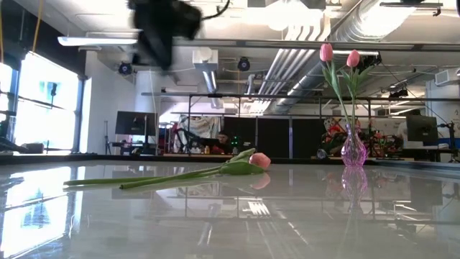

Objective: Sort flowers into vase by color
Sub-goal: Put the bottom pink flower into the blue vase

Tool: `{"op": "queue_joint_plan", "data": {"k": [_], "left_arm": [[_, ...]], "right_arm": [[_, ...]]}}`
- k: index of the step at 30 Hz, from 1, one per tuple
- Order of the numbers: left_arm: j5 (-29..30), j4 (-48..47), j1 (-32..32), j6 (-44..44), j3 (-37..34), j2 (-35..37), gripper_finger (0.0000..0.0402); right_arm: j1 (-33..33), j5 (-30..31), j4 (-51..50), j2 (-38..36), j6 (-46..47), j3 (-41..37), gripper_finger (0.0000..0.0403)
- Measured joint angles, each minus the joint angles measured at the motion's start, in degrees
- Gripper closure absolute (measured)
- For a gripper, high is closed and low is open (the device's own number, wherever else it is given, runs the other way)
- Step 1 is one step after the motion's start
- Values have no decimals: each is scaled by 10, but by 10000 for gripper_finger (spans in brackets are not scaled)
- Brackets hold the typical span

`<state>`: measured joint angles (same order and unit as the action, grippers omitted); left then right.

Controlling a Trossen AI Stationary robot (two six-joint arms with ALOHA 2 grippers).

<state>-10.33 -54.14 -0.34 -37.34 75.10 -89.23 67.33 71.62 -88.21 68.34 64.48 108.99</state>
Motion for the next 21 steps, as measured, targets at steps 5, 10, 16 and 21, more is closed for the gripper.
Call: {"op": "queue_joint_plan", "data": {"k": [5, 10, 16, 21], "left_arm": [[9, -73, -85, -123, -12, 4, 311], [19, -76, -170, -259, -12, 3, 311], [32, -76, -239, -387, -12, 3, 310], [37, -75, -300, -453, -12, 3, 295]], "right_arm": [[-32, -5, 7, -23, -67, 1, 210], [-68, -73, 30, -29, -76, 1, 210], [-121, -158, 41, -10, -18, 0, 210], [-182, -229, 41, 20, 39, 0, 210]]}}
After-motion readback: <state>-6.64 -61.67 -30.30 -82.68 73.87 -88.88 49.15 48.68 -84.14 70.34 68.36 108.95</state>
